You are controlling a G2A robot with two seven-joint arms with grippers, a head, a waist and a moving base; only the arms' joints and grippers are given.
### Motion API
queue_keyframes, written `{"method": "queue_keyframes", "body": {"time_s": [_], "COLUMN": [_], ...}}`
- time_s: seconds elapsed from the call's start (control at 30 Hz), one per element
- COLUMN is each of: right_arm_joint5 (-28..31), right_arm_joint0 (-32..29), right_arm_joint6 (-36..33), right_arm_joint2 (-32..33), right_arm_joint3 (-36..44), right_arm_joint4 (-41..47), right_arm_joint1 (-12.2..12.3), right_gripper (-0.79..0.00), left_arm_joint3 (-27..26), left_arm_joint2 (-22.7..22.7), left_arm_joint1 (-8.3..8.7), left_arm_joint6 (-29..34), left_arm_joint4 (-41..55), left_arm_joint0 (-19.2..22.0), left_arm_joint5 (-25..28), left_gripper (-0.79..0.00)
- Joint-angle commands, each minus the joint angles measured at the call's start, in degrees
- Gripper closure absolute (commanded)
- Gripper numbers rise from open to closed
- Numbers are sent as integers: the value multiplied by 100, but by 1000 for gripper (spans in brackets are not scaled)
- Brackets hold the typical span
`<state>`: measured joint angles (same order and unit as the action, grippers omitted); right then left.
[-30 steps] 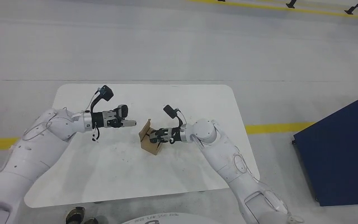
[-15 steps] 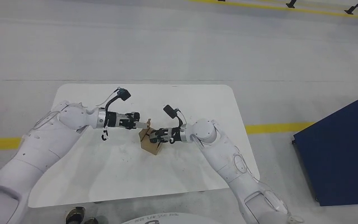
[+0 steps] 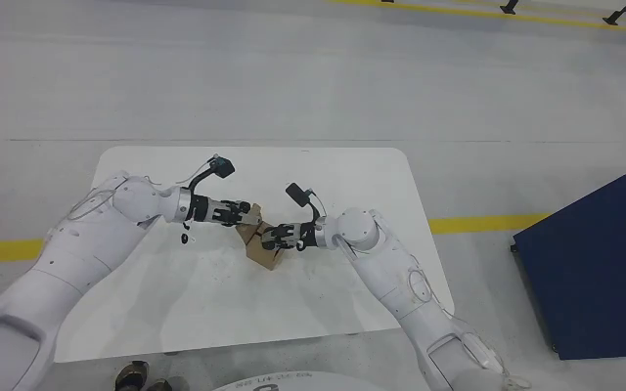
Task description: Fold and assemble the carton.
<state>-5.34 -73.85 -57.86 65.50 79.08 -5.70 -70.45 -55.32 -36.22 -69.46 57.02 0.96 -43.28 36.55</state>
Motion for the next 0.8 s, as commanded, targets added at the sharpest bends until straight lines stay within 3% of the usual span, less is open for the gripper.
{"method": "queue_keyframes", "body": {"time_s": [0.0, 0.57, 0.6, 0.63, 0.77], "right_arm_joint5": [0, 0, 0, 0, 0], "right_arm_joint0": [0, 0, 0, 0, 0], "right_arm_joint6": [0, 0, 0, 0, 0], "right_arm_joint2": [0, 0, 0, 0, 0], "right_arm_joint3": [0, 0, 0, 0, 0], "right_arm_joint4": [0, 0, 0, 0, 0], "right_arm_joint1": [0, 0, 0, 0, 0], "right_gripper": [0, 0, 0, 0, 0], "left_arm_joint3": [-23, -661, -694, -726, -801], "left_arm_joint2": [1, -262, -289, -312, -446], "left_arm_joint1": [0, 138, 147, 156, 200], "left_arm_joint6": [-6, -261, -277, -283, -306], "left_arm_joint4": [-86, -678, -671, -666, -610], "left_arm_joint0": [3, -266, -288, -311, -379], "left_arm_joint5": [-31, -797, -803, -789, -712], "left_gripper": [0, 0, -422, -785, -785]}}
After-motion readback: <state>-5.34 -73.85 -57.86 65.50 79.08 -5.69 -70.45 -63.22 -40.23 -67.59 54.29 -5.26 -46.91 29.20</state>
